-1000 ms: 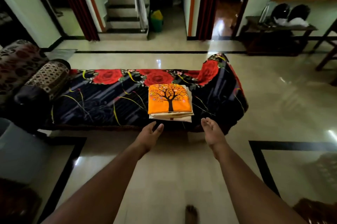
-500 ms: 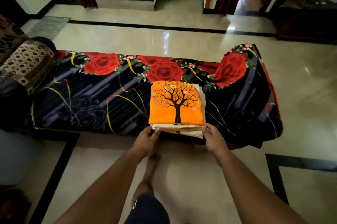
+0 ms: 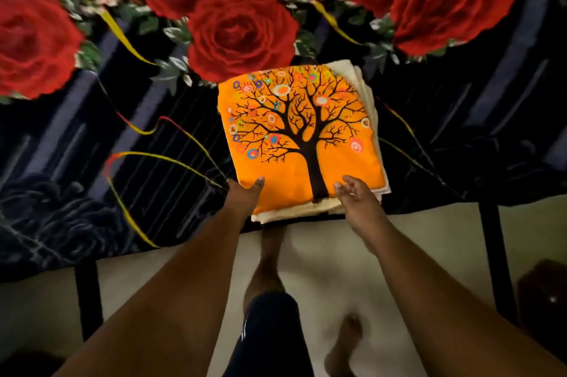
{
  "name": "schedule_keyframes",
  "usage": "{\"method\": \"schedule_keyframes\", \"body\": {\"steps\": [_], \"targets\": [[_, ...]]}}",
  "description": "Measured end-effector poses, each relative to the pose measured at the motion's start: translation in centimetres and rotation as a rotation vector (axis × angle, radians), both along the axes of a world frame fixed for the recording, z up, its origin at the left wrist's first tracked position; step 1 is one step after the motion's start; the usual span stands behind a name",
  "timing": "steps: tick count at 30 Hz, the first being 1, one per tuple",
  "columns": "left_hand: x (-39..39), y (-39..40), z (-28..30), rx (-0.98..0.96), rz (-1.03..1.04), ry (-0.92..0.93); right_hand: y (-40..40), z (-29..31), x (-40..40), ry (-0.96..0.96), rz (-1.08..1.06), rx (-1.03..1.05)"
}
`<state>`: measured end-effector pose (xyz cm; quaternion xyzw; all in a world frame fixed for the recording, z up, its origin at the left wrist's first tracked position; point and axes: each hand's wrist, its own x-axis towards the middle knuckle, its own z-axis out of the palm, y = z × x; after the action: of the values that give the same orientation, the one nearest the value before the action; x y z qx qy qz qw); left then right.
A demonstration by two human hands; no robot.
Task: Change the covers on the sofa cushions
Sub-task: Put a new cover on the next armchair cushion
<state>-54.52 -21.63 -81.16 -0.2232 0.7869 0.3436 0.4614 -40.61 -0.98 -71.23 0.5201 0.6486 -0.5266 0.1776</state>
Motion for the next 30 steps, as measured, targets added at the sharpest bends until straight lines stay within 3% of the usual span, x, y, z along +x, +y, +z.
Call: {"method": "schedule_keyframes", "body": {"steps": [7, 10, 13, 16, 20, 22, 25, 27, 30], "targets": [[-2.7, 1.1, -2.2, -0.049, 0.028, 0.007, 0.0, -2.0, -0.9, -0.055, -0.059, -0.028], [-2.9, 2.5, 1.9, -0.041, -0.038, 0.175, -0.7, -0.1, -0.8, -0.016, -0.053, -0.023], [-2.1, 4.5, 7.6, 0.133, -0.094, 0.337, -1.5, 3.4, -0.5, 0.058, -0.032, -0.010], [0.9, 7.2, 14.5, 0.324, -0.299, 0.431, -1.9, 9.2, 1.0, 0.195, -0.142, 0.016], [9.5, 9.8, 25.1, 0.584, -0.736, 0.493, -1.7, 17.1, 4.8, 0.344, -0.293, 0.107], [15.2, 9.8, 29.4, 0.774, -1.002, 0.468, -1.6, 21.1, 9.6, 0.368, -0.321, 0.189], [22.8, 8.9, 33.0, 0.899, -1.338, 0.461, -2.8, 25.8, 19.5, 0.285, -0.397, 0.377], [28.5, 8.2, 34.7, 0.999, -1.568, 0.608, -4.8, 28.4, 28.1, 0.254, -0.513, 0.503], [36.0, 7.0, 36.2, 1.127, -1.665, 0.834, -9.2, 31.5, 39.5, 0.245, -0.743, 0.607]]}}
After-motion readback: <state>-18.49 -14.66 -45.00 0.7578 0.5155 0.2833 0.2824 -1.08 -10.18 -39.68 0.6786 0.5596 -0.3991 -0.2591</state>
